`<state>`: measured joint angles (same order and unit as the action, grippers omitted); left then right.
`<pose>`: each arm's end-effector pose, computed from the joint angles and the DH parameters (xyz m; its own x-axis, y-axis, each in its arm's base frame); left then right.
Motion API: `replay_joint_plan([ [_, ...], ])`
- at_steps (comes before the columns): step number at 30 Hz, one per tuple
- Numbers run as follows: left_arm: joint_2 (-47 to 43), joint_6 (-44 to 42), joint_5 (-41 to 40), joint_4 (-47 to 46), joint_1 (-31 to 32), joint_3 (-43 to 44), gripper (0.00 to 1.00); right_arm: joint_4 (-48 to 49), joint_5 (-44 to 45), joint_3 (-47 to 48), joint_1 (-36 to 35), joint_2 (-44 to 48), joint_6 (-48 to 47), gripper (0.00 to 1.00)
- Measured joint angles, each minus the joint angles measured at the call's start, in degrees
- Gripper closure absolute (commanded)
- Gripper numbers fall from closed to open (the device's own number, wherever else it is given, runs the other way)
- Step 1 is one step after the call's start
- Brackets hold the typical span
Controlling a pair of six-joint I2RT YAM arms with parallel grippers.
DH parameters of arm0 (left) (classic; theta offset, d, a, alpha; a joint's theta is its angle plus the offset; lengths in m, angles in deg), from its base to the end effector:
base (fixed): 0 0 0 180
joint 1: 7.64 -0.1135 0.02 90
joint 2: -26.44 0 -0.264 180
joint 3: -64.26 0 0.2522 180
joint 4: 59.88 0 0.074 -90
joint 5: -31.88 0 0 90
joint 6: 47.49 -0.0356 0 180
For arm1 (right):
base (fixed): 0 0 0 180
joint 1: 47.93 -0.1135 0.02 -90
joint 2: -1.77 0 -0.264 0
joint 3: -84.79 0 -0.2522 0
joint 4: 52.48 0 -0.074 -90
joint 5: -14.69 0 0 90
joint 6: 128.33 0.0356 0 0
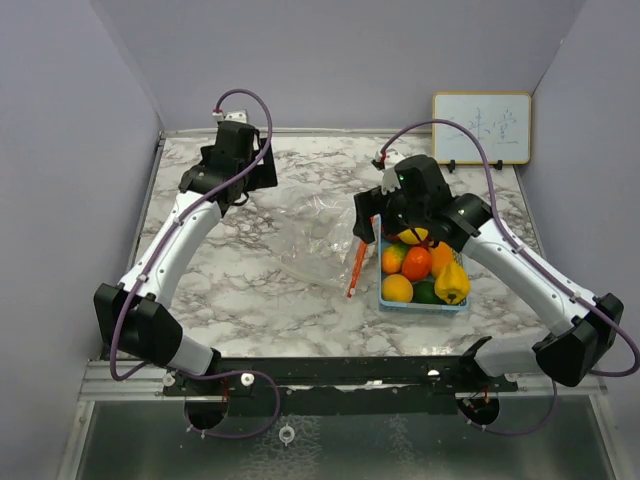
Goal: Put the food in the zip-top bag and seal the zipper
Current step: Pick up the zipper food storage bag at the center of the board.
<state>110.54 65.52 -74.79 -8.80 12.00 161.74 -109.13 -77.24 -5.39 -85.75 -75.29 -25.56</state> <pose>0.3083 -0.0992 0.3684 -0.5724 -0.1933 -0.7968 -0.1255 0.9810 -0.1478 0.2250 0.1762 0.3505 -0.6738 -0.2434 -0.6977 -0.4953 0.8494 0.1821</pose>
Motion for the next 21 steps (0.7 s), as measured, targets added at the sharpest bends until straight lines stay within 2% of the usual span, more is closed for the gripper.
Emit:
replay_joint_plan([
  [5,-1.8,-0.7,-0.8,-0.7,0.0,0.0,0.01,0.1,1.4,0.9,0.0,1.9,0.0,0.01],
  [8,-6.3,-2.1,0.4,-3.4,0.0,-2.3,0.01,0.2,1.7,1.8,0.0,2.5,-0.4,0.01],
  [14,-14.1,-4.8,10.5,-9.9,0.0,-9.1,0.01,1.7,0.5,3.8,0.0,1.0,-1.0,0.02],
  [17,-17.1,-4.5,16.2,-13.5,0.3,-13.9,0.05,3.5,-1.7,3.9,0.0,-1.3,-0.7,0.04],
  [21,-19.5,-4.3,19.2,-15.5,2.3,-18.3,0.08,6.2,-4.5,4.0,-0.1,-6.0,-0.5,0.04],
])
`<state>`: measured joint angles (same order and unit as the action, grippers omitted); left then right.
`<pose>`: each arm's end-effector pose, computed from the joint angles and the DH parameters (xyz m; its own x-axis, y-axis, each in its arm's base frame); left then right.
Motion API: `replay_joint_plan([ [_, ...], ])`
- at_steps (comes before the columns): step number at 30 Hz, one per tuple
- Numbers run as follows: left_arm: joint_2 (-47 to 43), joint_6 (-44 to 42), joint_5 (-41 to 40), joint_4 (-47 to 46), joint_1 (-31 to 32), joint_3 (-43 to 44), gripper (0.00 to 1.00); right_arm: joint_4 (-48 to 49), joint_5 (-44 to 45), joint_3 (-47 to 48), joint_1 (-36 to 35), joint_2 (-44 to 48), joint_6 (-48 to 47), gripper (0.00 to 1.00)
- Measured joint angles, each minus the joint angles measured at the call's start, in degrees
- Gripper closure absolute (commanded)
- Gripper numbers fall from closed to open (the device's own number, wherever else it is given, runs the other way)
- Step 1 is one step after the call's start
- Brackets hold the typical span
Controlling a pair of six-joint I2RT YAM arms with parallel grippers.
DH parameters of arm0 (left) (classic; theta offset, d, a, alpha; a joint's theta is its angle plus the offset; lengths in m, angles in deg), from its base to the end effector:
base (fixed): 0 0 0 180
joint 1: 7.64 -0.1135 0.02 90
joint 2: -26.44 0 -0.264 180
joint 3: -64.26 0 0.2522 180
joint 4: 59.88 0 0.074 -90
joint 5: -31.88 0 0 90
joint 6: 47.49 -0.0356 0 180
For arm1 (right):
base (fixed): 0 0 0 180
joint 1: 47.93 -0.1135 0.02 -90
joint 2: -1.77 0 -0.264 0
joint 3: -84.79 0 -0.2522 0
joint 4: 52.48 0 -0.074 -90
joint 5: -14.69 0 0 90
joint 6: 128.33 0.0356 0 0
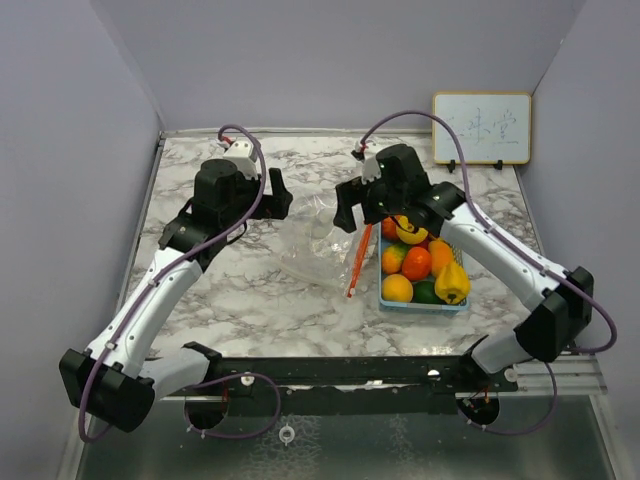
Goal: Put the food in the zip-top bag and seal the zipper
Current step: Pick up the zipper food storage bag at the center of the board.
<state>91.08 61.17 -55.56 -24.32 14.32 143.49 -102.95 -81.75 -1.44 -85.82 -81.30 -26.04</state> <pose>0.2343 -0.0962 0.3764 -0.4464 -0.1647 -0.8796 0.2844 0.9059 -0.3139 0.2501 0.1997 0.3524 -0.6377 -0.2282 -0.7357 -0.5553 0.7981 0.2337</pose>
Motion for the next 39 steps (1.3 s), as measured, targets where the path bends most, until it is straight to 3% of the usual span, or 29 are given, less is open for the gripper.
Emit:
replay_joint_plan([
  [6,-4.5,0.0,0.7,-0.2,3.6,-6.1,0.12,2.2,0.3,2.0,0.0,-10.5,-0.1,0.03],
  [13,-10.7,0.7,-0.5,1.8,3.8,-11.2,0.2,4.8,7.0,2.9,0.7,-17.6,-1.5,0.02],
  [23,-16.9,1.9,-3.6,6.1,3.8,-15.4,0.24,9.6,8.2,8.1,4.9,-29.2,-9.3,0.04],
  [26,-18.0,2.4,-3.7,7.2,3.8,-15.8,0.26,10.3,7.0,8.0,6.9,-30.4,-11.5,0.18],
  [27,-18.4,2.5,-3.7,7.4,3.8,-15.8,0.27,10.5,6.4,8.0,7.5,-30.4,-11.9,0.28],
  [30,-19.6,2.6,-4.0,7.8,3.8,-15.8,0.28,11.3,3.4,8.1,9.2,-30.4,-13.1,0.76],
  [32,-19.7,2.5,-4.1,8.7,3.8,-15.4,0.29,11.3,1.2,8.1,10.1,-30.4,-13.7,0.94],
  [36,-19.3,2.6,-4.2,10.4,3.8,-14.4,0.31,10.9,-3.6,8.0,10.1,-29.6,-12.5,0.98],
  [39,-19.3,2.7,-4.2,10.5,3.8,-13.3,0.38,10.9,-7.0,7.1,10.1,-27.4,-11.9,0.98],
])
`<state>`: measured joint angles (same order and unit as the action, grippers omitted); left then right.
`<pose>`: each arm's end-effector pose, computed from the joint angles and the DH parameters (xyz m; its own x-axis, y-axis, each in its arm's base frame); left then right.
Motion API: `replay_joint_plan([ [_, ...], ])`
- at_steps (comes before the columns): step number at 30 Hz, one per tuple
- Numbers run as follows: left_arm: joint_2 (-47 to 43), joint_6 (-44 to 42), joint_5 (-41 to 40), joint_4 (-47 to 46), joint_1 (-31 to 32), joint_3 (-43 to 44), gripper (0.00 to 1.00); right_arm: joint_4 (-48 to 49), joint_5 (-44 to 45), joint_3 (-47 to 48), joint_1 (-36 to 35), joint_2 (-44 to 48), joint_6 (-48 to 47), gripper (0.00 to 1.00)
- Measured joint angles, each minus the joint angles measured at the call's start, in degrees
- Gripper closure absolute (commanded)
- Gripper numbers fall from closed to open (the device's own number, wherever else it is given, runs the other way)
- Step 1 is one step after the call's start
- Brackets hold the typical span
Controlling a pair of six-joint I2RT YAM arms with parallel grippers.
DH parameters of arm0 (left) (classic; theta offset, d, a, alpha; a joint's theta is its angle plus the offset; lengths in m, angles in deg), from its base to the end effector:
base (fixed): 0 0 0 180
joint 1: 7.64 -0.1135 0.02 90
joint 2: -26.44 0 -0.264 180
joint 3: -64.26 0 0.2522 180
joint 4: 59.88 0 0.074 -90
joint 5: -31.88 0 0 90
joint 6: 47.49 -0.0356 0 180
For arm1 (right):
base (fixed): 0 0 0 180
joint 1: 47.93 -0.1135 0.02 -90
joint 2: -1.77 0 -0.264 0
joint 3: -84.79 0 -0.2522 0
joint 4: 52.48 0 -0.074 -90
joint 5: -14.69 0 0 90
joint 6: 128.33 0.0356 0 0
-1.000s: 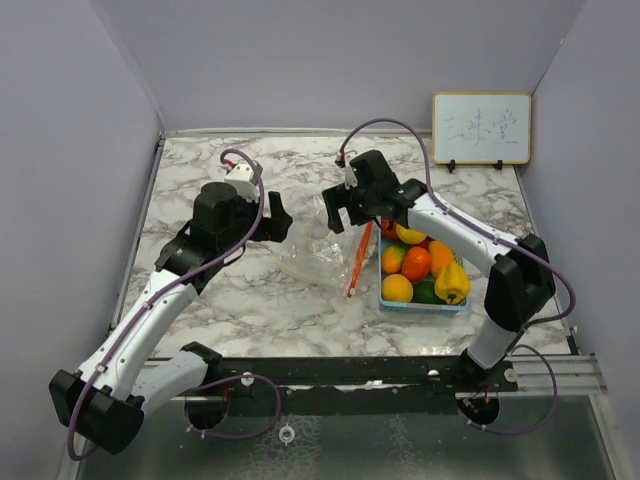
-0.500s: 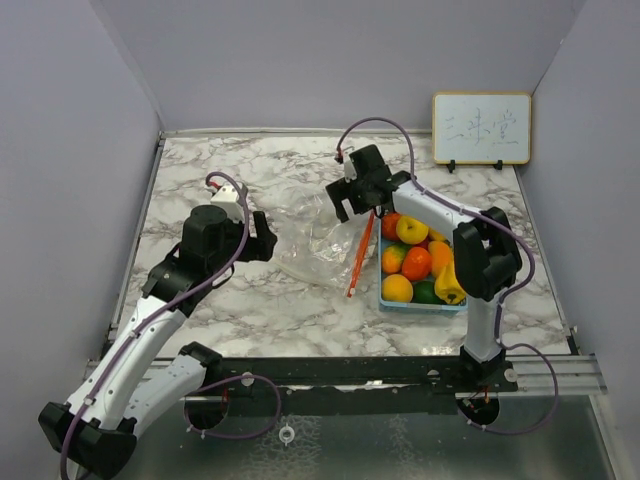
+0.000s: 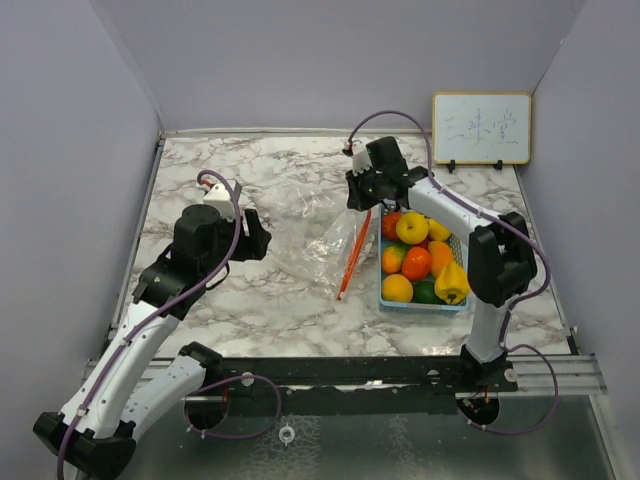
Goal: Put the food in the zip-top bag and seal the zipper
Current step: Pick up the zipper food storage bag at the center of the board.
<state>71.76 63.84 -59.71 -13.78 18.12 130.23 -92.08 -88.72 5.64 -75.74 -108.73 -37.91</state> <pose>0.1529 -0.0727 0.3431 -0.5103 -0.1575 -0.8454 0.2429 0.9167 -0.3173 0.3782 0.2088 0.2362 -0.6744 -0.3476 -0.6515 -0.5828 0.7923 0.1805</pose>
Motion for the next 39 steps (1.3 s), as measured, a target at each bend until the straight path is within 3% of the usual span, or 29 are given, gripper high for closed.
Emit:
replay_joint_plan([
  [5,-0.4,0.7,0.3,0.3,0.0,2.1,0.42,-0.1,-2.4,-2.9,-0.4,5.6,5.7,0.98],
  [14,-1.6,2.1,8.9,-1.9,0.2,2.6,0.43,4.2,-2.5,-10.8,-0.4,16.8,30.5,0.98],
  [21,1.1,0.7,11.3,-8.0,4.3,-1.0,0.37,4.9,-2.3,-10.6,-0.4,16.7,36.4,0.98],
  [30,11.0,-1.5,0.9,-16.5,20.9,-6.1,0.28,4.9,-2.1,-10.6,-0.4,16.7,38.3,0.98],
  [39,21.4,-2.0,-12.5,-29.2,30.9,-6.8,0.21,4.8,-1.7,-10.6,-0.4,16.7,38.9,0.98],
])
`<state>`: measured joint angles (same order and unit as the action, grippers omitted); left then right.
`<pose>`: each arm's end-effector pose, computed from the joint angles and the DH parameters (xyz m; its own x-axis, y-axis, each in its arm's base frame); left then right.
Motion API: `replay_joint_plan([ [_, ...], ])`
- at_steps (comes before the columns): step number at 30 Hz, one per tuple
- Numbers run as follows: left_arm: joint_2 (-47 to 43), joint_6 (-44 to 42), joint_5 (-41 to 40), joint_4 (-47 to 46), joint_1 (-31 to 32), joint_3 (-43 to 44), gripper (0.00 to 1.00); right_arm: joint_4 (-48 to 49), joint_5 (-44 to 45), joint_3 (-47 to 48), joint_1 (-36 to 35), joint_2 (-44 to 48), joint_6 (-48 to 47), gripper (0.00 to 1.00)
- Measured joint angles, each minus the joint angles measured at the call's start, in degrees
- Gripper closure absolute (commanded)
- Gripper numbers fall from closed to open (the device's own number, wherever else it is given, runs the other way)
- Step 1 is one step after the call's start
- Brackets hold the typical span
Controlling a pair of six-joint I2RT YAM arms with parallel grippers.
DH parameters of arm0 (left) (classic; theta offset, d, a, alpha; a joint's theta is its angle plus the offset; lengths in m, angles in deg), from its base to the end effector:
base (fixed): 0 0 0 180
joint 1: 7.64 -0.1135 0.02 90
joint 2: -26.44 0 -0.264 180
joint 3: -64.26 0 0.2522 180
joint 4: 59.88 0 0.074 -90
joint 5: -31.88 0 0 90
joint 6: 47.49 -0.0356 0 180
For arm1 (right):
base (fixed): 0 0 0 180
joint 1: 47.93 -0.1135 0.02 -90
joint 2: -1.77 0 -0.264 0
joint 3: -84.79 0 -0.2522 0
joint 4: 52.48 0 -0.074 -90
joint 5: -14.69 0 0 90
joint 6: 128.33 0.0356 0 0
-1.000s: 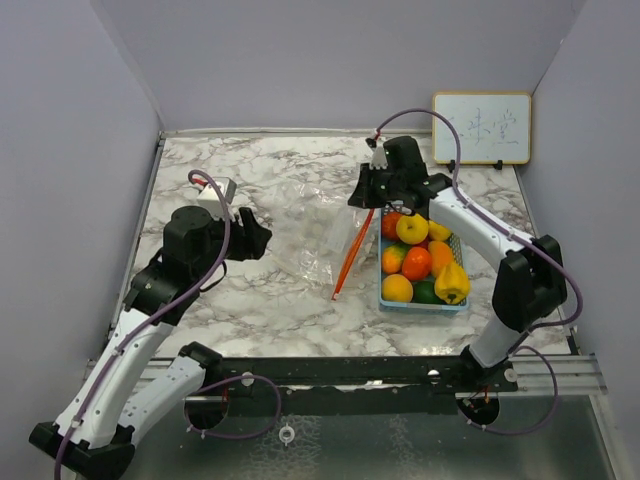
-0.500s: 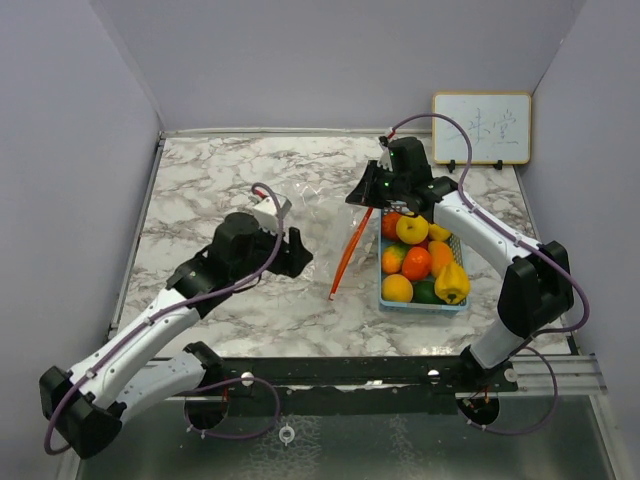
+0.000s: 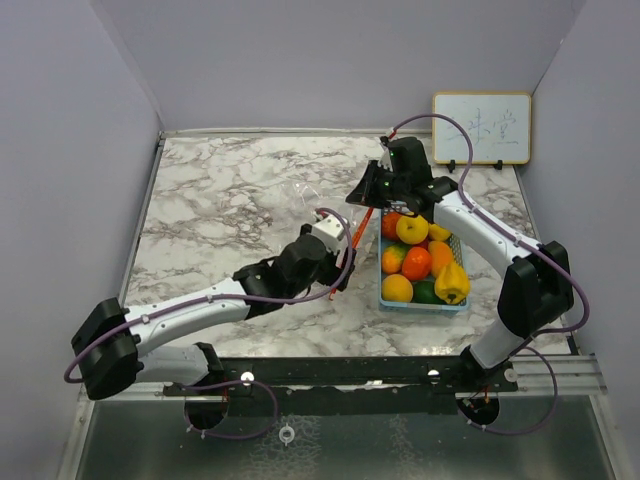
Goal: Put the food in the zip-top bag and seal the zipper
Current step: Pick up the zipper food storage bag at the center of the board.
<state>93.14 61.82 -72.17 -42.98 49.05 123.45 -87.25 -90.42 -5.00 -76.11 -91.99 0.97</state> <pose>0.1524 -0.2163 0.2782 -0.4421 0.0887 -0.8926 0.5755 0.7913 -0.2064 0.3253 0.1848 0.2941 -0.8259 0.2512 -0.5048 -0.1461 0.7693 0.6220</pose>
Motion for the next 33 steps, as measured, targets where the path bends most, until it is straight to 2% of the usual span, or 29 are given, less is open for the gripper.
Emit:
replay_joint_plan([
  [7,8.7,-0.6,-7.2,-5.3,5.6,0.0,0.21,-0.5,0.0,0.4,0.0,0.0,0.0,0.98],
  [15,14.0,-1.4,-12.9,-9.0,5.7,0.0,0.21,-1.7,0.0,0.5,0.0,1.5,0.1,0.98],
  [23,20.2,-2.3,-15.0,-12.3,5.6,1.1,0.29,-2.3,-0.3,0.5,0.0,4.7,0.0,0.98],
  [24,20.7,-2.4,-15.0,-12.6,5.6,1.2,0.29,-2.4,-0.2,0.5,0.0,5.0,0.0,0.98],
  [26,21.9,-2.5,-14.9,-13.3,5.6,1.2,0.22,-2.9,0.0,0.5,0.0,5.6,0.0,0.98],
  [29,23.3,-2.5,-14.9,-14.2,5.6,1.2,0.22,-4.1,1.2,0.5,0.0,6.3,-0.1,0.98],
  [30,23.8,-2.5,-14.9,-14.4,5.6,1.2,0.27,-4.4,1.5,0.6,0.0,6.5,-0.1,0.98],
  [33,25.1,-2.5,-14.8,-15.0,5.6,1.2,0.58,-5.3,2.2,0.5,0.0,6.8,-0.2,0.98],
])
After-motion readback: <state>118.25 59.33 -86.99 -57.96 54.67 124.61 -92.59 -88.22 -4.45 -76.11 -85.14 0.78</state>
